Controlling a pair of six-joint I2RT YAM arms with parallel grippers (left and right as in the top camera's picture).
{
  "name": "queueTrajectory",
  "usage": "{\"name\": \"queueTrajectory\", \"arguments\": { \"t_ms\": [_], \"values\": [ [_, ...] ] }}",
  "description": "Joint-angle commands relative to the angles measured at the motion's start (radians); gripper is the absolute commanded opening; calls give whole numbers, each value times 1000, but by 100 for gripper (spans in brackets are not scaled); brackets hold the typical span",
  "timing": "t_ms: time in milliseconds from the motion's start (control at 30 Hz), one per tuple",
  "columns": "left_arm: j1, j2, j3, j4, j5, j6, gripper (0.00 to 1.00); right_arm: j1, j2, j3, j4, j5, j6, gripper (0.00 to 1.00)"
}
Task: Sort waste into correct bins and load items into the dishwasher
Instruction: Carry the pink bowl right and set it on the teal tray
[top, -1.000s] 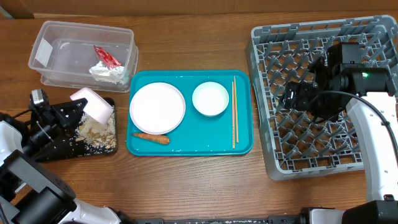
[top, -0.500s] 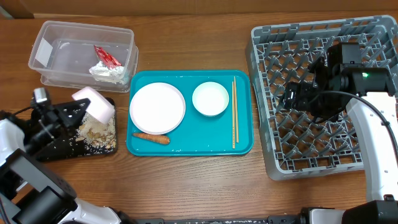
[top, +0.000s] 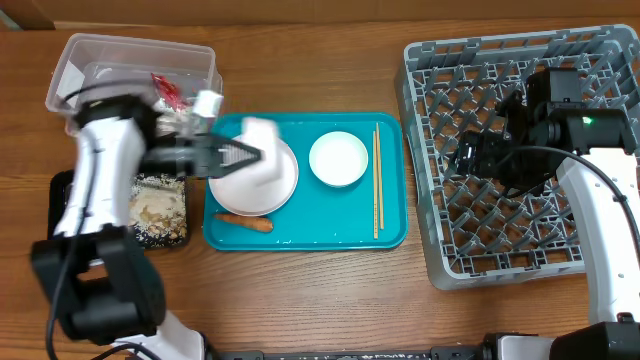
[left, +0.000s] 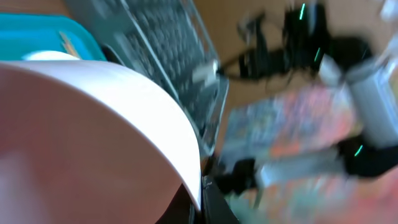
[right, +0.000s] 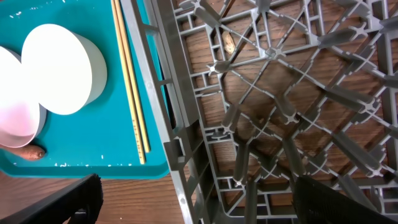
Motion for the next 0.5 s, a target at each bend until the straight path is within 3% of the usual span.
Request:
{"name": "queueTrajectory", "arguments": {
  "t_ms": [0,133,467],
  "values": [
    [-129,1,64,86,-200,-185,4,2,-12,4,3,4,-1,100],
    [-280,1,77,235,-410,-421,4,2,-12,4,3,4,-1,100],
    [-603,4,41,344,-917,-701,4,2,-12,4,6,4,-1,100]
  ]
}}
